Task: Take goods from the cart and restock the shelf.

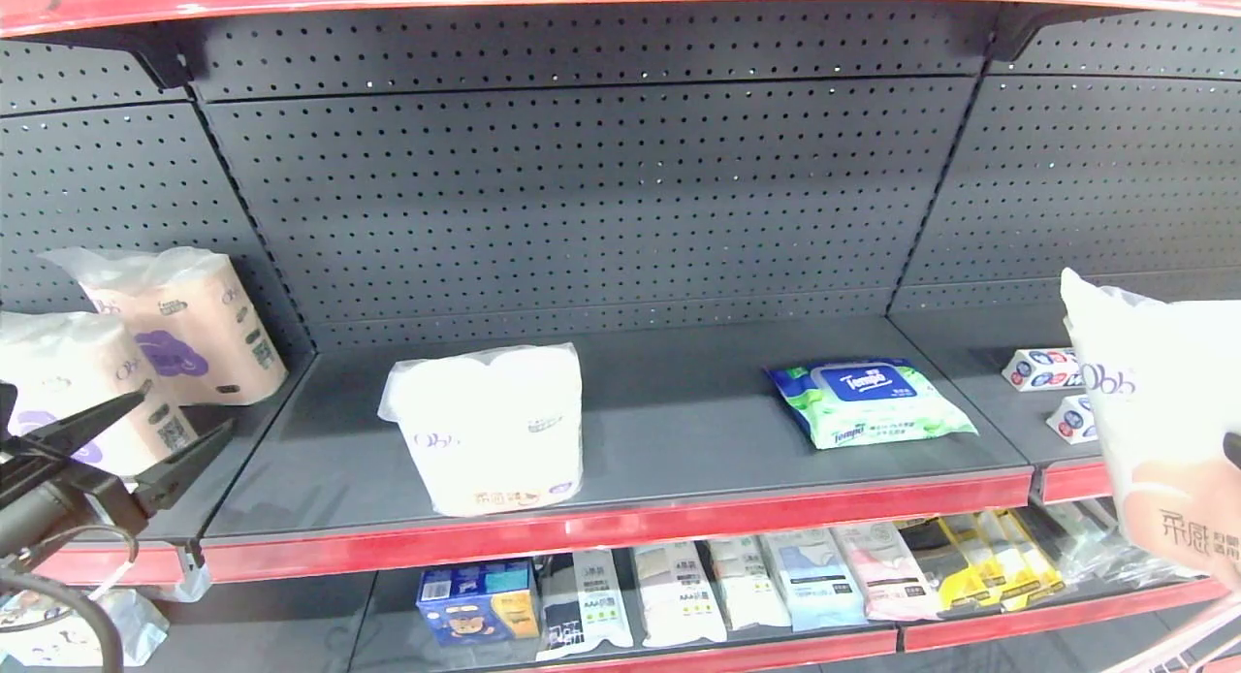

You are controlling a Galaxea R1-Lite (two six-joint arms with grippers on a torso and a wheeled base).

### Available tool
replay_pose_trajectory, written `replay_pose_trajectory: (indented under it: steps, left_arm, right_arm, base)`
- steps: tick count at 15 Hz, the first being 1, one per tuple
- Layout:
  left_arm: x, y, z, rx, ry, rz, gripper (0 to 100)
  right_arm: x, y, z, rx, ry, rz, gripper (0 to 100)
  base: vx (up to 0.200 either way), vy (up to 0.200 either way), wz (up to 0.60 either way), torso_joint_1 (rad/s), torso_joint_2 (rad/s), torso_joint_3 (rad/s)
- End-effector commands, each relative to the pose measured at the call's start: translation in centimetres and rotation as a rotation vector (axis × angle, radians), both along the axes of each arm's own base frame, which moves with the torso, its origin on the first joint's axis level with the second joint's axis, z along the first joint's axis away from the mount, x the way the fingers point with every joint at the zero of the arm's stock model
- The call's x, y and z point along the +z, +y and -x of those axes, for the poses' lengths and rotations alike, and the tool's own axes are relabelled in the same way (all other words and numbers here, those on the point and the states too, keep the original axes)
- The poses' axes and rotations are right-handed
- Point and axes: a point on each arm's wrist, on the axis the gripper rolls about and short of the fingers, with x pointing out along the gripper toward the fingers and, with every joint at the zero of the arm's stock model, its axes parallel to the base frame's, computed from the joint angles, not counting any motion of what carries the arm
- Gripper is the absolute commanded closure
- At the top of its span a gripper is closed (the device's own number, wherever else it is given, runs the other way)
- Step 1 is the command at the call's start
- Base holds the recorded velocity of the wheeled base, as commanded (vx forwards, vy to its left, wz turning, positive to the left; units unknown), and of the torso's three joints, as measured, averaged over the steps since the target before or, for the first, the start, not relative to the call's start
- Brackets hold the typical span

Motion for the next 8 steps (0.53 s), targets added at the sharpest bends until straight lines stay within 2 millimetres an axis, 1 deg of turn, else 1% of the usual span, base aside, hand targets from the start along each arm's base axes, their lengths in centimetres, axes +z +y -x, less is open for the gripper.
replay_pose_trajectory:
  steps: [1,2,3,5,6,7,8]
  left_arm:
    - [2.0,-1.0,3.0,0.057,-0.076,0.020,0]
    - [3.4,-2.0,4.5,0.037,-0.123,0.075,0]
    - [4.8,-3.2,5.6,-0.019,-0.176,0.078,0]
    - [6.6,-3.9,6.4,-0.035,-0.205,0.063,0]
    - [7.0,-4.0,6.6,-0.033,-0.190,0.071,0]
    - [8.1,-4.3,7.4,-0.023,-0.172,0.082,0]
    - [8.3,-4.4,7.6,-0.022,-0.172,0.082,0]
  right_arm:
    - [0.3,0.0,-0.3,0.012,0.000,-0.004,100]
    - [0.4,0.0,-0.4,0.031,-0.003,-0.004,100]
    - [0.6,0.2,-0.6,0.062,-0.001,-0.013,100]
    - [0.6,0.3,-0.7,0.073,0.000,-0.051,100]
    - [0.6,0.4,-0.6,0.079,-0.002,-0.055,100]
    - [0.6,0.4,-0.6,0.089,-0.005,-0.057,100]
    - [0.6,0.5,-0.6,0.091,-0.004,-0.058,100]
  base:
    - [0.000,0.000,0.00,0.000,0.00,0.000]
    - [0.000,0.000,0.00,0.000,0.00,0.000]
    - [0.000,0.000,0.00,0.000,0.00,0.000]
    - [0.000,0.000,0.00,0.000,0.00,0.000]
    - [0.000,0.000,0.00,0.000,0.00,0.000]
    - [0.000,0.000,0.00,0.000,0.00,0.000]
    - [0.000,0.000,0.00,0.000,0.00,0.000]
